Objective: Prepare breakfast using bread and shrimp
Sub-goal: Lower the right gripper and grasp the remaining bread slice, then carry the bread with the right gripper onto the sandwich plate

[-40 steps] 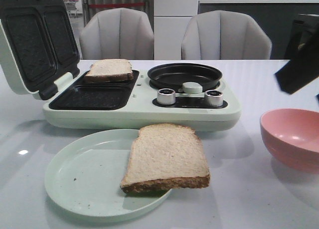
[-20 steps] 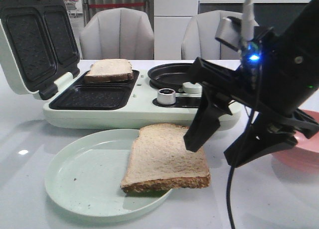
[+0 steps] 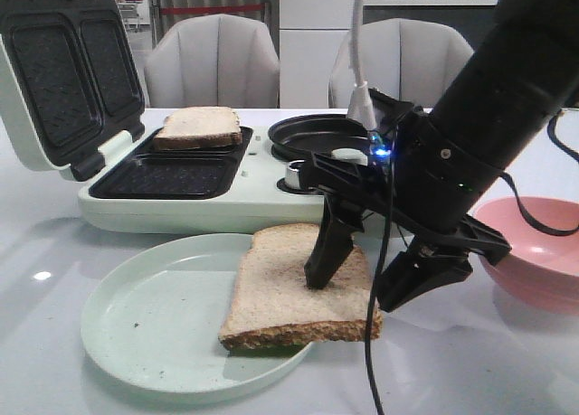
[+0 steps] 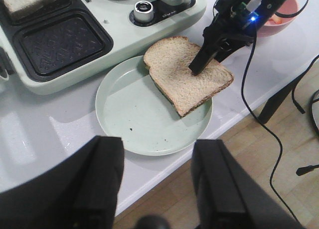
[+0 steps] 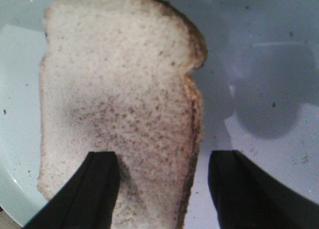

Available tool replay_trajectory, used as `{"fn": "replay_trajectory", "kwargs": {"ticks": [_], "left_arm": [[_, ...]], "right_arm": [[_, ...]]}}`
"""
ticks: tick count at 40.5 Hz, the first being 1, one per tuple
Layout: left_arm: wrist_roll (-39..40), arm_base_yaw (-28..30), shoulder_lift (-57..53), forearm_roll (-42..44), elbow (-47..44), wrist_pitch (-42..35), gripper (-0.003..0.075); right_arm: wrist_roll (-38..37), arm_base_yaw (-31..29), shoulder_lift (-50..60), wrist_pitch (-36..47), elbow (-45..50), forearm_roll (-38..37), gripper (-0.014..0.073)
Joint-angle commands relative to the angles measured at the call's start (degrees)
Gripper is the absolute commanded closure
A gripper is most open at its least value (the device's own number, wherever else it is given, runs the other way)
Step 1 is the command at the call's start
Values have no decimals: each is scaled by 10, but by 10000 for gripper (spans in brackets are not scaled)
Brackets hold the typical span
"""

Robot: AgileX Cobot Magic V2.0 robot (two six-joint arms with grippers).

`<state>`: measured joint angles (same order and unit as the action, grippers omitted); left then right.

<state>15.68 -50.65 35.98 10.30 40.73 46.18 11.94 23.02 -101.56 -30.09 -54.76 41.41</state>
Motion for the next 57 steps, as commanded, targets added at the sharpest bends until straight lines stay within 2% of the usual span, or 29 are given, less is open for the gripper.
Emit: {"fn": "replay_trajectory", "kwargs": {"ticks": [1,7,14,26,34,40,44,51,57], "left_arm": [[-2,-5,0,3,16,-44,335],[-2,-5,0,3,16,-44,335],[-2,-5,0,3,16,-46,335],[-2,-5,0,11,16,-46,335],[-2,-5,0,16,16,-46,335],[-2,-5,0,23,16,-46,335],[-2,-5,0,23,16,-46,335],[-2,-5,0,23,16,-46,335],[-2,-5,0,23,16,-46,335]], "right_arm": [[6,0,23,-2,-18,13,124],[6,0,23,-14,-18,13,299],[6,0,25,-19,-18,13,412],[6,0,77,-41,-18,0,475],[8,0,141,-49,-18,-2,553],[8,0,193,-47,-18,0,560],[8,0,218,-18,-18,17,560],[28,10,199,39,-43,38,560],[33,38,133,58,-112,38,560]]}}
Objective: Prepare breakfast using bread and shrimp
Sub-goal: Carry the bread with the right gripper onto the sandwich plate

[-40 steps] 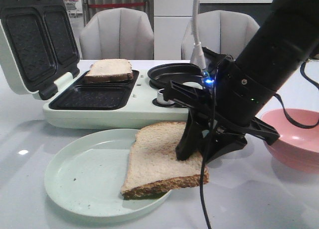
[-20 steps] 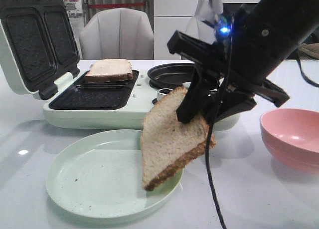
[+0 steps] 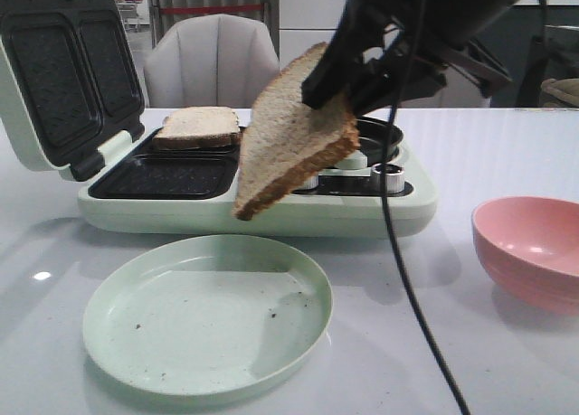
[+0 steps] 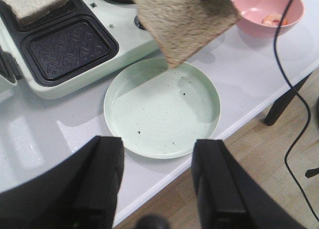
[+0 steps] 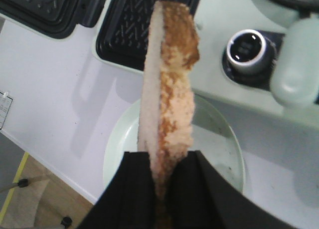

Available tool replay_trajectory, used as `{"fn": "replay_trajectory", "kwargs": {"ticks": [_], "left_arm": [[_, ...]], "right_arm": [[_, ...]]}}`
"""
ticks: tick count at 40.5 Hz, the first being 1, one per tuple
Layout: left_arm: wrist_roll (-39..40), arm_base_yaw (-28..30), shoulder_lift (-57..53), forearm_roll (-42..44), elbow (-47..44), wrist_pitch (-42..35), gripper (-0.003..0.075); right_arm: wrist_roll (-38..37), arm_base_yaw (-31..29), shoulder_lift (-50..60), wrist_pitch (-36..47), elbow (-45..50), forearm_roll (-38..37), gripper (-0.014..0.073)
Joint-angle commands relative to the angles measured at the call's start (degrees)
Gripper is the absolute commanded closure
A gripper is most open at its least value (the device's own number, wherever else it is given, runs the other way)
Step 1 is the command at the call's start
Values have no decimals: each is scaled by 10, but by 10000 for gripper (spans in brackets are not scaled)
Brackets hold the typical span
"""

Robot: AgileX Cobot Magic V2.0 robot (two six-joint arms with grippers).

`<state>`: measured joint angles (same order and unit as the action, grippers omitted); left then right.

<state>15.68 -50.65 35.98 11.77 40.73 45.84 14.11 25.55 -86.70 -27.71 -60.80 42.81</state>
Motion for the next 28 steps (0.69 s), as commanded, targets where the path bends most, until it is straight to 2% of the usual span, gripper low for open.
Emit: {"fn": "replay_trajectory", "kwargs": {"ticks": [1,17,25,28], "left_arm": [[-2,-5,0,8,16,-42,335],[-2,-5,0,8,16,-42,335],[-2,-5,0,9,16,-42,335],[-2,-5,0,10,16,-42,335]], "right_arm": [[11,16,-27,34,-68,24,560],[11,32,-234,32,-314,106,560],[11,32,-301,6,-380,111,554],[11,32,-313,-10,-388,111,505]]}}
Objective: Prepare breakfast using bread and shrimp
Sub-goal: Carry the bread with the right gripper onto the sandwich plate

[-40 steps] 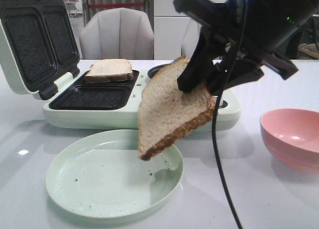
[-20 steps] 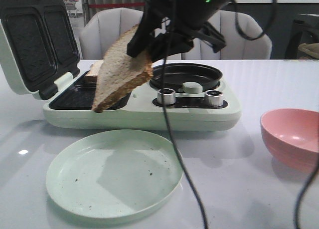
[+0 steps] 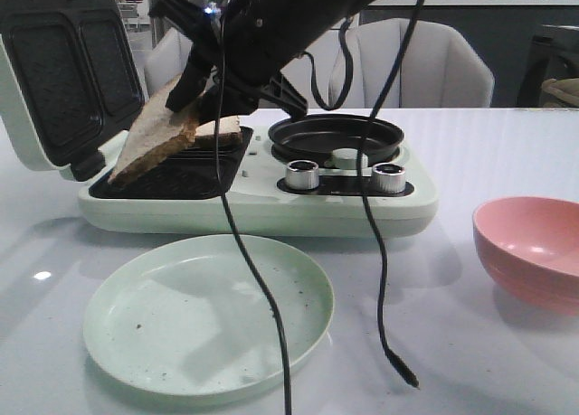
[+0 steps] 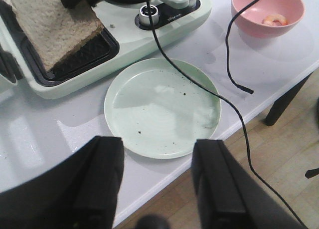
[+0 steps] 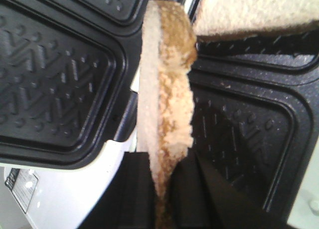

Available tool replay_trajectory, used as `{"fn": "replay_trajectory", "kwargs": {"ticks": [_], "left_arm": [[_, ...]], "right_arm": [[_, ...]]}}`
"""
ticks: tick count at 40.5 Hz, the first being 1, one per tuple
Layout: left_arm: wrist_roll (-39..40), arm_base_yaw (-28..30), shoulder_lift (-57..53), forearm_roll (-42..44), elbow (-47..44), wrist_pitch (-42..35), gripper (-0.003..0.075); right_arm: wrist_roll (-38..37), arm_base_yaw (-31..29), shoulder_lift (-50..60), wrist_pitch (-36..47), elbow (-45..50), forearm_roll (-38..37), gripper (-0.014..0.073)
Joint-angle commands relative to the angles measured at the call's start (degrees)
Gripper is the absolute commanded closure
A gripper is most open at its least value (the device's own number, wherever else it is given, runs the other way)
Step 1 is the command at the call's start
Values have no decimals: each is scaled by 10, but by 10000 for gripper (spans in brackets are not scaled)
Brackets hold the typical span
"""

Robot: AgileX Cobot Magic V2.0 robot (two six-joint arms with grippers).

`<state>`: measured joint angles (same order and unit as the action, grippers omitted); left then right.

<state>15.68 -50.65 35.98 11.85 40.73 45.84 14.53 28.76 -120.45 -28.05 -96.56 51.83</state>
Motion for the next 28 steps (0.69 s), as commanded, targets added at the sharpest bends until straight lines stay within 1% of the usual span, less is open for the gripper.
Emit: {"fn": "replay_trajectory", "kwargs": {"ticks": [1,4,8,10,11,13,22,28], "left_arm": [[-2,-5,0,9,16,-42,335],[-2,-5,0,11,16,-42,335],[-2,-5,0,11,16,-42,335],[-2,-5,0,11,16,-42,335],[-2,-5,0,11,16,-42,335],[-2,-5,0,11,16,-42,335],[-2,-5,0,11,16,-42,335],[-2,-5,0,11,16,-42,335]], "right_arm": [[7,-1,23,-7,-31,21,478],[7,-1,18,-5,-31,21,351],[7,-1,17,7,-31,19,150],[7,-3,17,14,-31,19,90],[7,-4,17,17,-31,19,74],[7,-7,17,14,-31,19,57],[9,-14,19,-29,-31,12,57],[0,-21,34,-55,-31,-57,57]]}}
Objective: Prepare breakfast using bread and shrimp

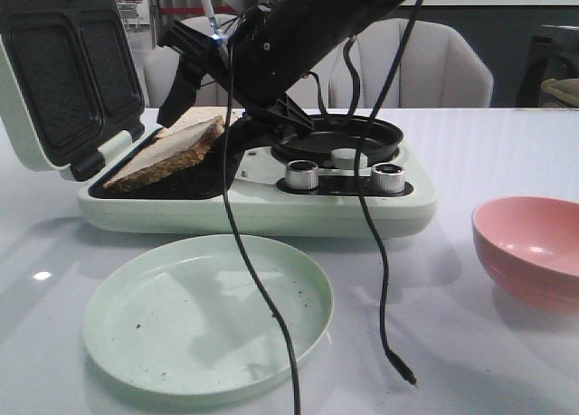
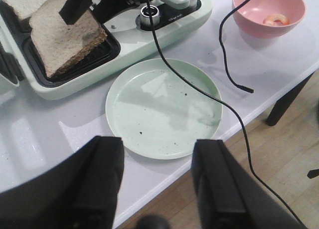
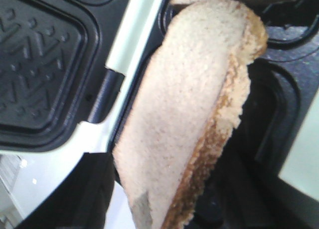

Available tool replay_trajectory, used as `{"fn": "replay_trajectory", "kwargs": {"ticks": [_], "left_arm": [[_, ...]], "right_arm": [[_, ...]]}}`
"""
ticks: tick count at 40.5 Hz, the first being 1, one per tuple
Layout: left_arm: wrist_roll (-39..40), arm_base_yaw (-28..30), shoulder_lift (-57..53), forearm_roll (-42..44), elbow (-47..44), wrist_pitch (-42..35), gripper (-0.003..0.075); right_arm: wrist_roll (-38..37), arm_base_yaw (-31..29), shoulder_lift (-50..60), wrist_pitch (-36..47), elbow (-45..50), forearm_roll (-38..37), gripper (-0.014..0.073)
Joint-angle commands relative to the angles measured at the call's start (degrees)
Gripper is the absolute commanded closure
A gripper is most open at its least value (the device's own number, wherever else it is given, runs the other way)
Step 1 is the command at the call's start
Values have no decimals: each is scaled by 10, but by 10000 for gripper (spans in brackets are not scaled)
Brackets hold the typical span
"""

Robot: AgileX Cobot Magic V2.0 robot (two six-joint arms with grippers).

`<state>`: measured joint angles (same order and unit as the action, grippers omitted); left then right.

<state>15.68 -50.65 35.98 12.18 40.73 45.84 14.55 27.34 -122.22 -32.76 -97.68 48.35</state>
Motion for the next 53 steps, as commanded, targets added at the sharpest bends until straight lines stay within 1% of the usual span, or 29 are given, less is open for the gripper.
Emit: {"fn": "replay_trajectory", "kwargs": {"ticks": [1,5,14,17,20,27,44,53], "left_arm": [[-2,-5,0,8,16,-42,335],[-2,-5,0,8,16,-42,335],[-2,-5,0,14,16,-42,335],[-2,-5,0,14,16,-42,335],[-2,-5,0,14,16,-42,335],[-2,-5,0,14,16,-42,335],[-2,-5,0,19,16,-42,335],[-2,-5,0,20,16,-42,335]], "right_arm": [[-8,-8,56,-13,-20,-36,57],[-61,-9,79,-43,-20,-139,57],[-217,2,157,-125,-20,-437,57],[-239,7,191,-148,-16,-501,57],[-241,9,230,-163,1,-551,57],[-240,10,333,-163,85,-573,57],[-240,10,589,-160,356,-576,57],[-240,10,713,-142,471,-576,57]]}}
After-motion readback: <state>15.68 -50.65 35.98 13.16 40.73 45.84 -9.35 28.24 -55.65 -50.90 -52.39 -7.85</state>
